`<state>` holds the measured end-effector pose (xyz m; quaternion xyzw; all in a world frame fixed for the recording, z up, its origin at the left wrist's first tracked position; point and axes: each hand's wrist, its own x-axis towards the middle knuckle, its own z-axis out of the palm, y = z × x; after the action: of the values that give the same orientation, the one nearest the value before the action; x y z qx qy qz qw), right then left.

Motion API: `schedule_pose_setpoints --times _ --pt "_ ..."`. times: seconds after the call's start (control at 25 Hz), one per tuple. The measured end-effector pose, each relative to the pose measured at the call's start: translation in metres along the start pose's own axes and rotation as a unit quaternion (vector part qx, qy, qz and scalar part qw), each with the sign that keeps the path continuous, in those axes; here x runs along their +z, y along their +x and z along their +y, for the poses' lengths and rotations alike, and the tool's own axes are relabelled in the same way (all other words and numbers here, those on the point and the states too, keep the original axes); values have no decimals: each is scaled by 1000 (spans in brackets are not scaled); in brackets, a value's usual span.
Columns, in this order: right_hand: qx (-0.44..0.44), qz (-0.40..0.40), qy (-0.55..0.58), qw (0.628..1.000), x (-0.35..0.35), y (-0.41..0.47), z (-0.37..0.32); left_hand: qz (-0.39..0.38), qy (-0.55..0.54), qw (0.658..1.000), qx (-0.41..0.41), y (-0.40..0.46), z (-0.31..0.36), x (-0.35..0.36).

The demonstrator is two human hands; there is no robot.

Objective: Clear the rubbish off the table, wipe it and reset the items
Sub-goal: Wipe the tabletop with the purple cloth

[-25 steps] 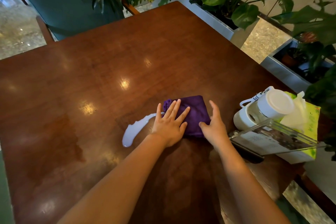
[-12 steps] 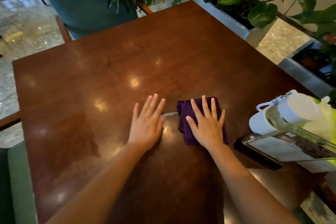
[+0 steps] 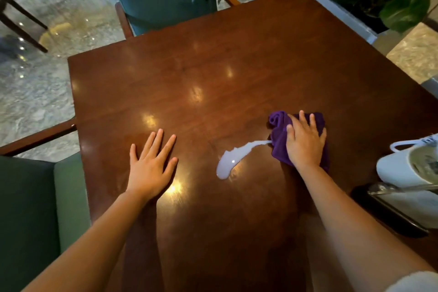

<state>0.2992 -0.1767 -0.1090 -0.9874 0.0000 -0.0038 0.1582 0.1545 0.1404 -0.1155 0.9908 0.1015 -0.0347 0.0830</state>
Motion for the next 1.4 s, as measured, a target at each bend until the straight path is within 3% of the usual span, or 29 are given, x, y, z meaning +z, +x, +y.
schedule_pose_setpoints --times 0.2,0.28,0.44,0.68,0.84,0.96,1.08,1.28,1.4 --pt "-38 -83 116 989 6 -24 -58 -2 -3 1000 -26 -7 -4 0" --pt "-77 -127 92 985 17 -51 -93 -2 -6 1000 -20 -6 -5 0" --pt "-235 -122 -67 962 37 -108 -120 4 -10 1000 -17 -7 -9 2" --pt "-279 -120 -60 951 27 -163 -78 13 -17 1000 -9 -7 -10 3" --pt "-277 -106 -6 955 24 -156 -62 2 -28 1000 -10 -4 -11 2" --pt "-193 -66 -19 979 29 -110 -83 -5 -16 1000 19 -9 -22 1" --pt "-162 -101 -46 981 38 -59 -111 12 16 999 -35 -25 -27 3" --pt "-340 -144 -47 928 41 -97 -121 0 6 997 -76 -27 -22 4" --pt "-386 -144 -43 910 33 -150 -105 5 -1 998 -67 -35 -23 5"
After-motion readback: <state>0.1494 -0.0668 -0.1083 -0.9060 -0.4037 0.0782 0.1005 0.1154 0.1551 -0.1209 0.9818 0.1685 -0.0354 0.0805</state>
